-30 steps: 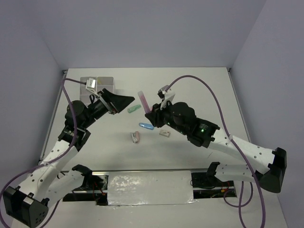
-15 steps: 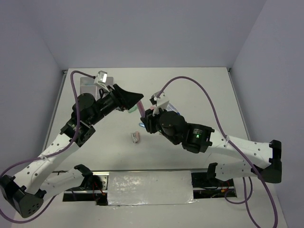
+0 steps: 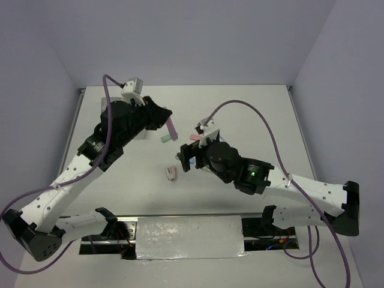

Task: Sort the stationery into containers
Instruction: Place the stationery in the storage box.

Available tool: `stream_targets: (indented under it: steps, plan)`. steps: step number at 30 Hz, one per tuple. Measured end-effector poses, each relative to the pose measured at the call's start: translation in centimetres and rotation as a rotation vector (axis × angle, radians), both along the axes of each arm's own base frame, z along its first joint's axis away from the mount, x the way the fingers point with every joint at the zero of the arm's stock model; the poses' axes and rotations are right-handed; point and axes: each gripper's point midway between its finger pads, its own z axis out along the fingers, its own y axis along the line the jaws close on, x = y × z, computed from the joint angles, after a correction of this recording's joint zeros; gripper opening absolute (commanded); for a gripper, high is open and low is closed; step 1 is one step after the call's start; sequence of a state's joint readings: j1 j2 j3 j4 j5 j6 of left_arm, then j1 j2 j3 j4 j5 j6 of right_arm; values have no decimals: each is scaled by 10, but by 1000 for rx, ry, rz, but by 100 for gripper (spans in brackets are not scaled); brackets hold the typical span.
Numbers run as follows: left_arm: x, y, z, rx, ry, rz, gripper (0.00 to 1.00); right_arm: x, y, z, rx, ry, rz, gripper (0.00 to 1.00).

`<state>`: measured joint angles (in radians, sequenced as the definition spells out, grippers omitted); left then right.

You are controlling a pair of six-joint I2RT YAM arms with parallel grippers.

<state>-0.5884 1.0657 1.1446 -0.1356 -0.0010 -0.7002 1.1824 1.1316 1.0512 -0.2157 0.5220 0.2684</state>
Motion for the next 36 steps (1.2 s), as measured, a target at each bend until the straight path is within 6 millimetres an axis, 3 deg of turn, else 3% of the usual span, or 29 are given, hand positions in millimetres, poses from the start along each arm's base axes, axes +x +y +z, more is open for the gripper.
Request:
stream_targets:
  steps: [4, 8, 11, 18, 24, 36]
  plan:
    - [55, 49, 6, 166, -20, 281, 0, 8, -46, -23, 11, 19, -79, 100]
    - [114, 131, -12, 279, 27, 620, 0, 9, -85, -30, 53, 19, -141, 100]
    - [148, 205, -49, 384, 105, 873, 0, 2, -93, -21, 107, 8, -131, 100]
    - [198, 286, -69, 426, 98, 1126, 0, -6, -97, -37, 73, 40, -102, 100]
    - [216, 321, -72, 400, 45, 1207, 0, -16, -101, -33, 100, 31, -58, 100]
    - [237, 315, -111, 346, -16, 1153, 0, -14, -103, -41, 46, 25, -32, 100]
